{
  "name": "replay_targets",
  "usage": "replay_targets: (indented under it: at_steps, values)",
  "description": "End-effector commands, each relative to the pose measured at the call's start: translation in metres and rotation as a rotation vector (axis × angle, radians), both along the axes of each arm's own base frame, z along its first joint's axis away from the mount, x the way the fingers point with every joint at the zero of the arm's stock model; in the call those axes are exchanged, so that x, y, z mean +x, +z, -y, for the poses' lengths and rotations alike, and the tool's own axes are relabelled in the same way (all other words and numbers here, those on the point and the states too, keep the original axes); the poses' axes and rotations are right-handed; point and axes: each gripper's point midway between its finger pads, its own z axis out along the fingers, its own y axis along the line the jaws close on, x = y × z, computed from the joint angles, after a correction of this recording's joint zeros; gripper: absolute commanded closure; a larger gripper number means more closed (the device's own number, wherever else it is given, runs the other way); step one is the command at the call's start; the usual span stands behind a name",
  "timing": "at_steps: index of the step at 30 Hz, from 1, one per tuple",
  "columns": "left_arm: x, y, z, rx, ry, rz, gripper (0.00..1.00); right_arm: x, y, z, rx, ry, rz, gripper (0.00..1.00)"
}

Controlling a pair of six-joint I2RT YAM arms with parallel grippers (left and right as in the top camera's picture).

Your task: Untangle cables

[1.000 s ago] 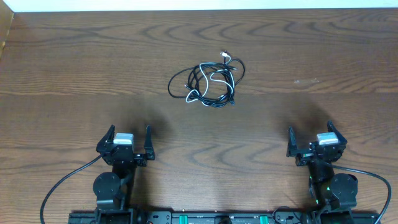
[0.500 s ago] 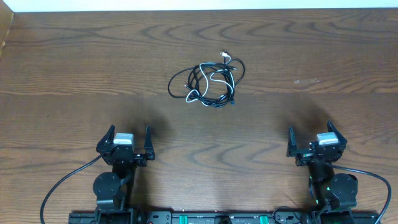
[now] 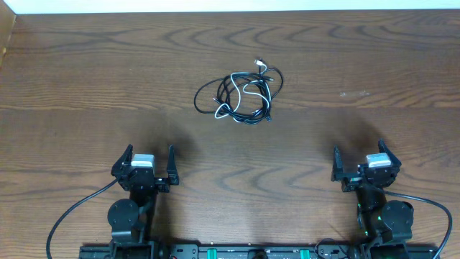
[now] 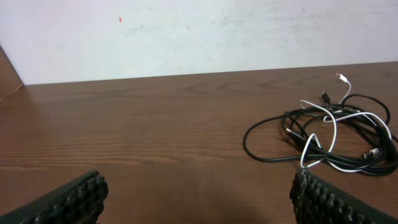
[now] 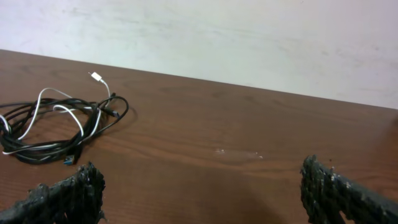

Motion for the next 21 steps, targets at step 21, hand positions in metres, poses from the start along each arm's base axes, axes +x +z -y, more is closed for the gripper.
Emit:
replay_targets:
  at_steps: [21]
  values:
    - [0.058,0.091,0.02,-0.103,-0.099,-0.292,0.04,0.0,-0.002,0.003,-0.012,-0.013,-0.005,0.01]
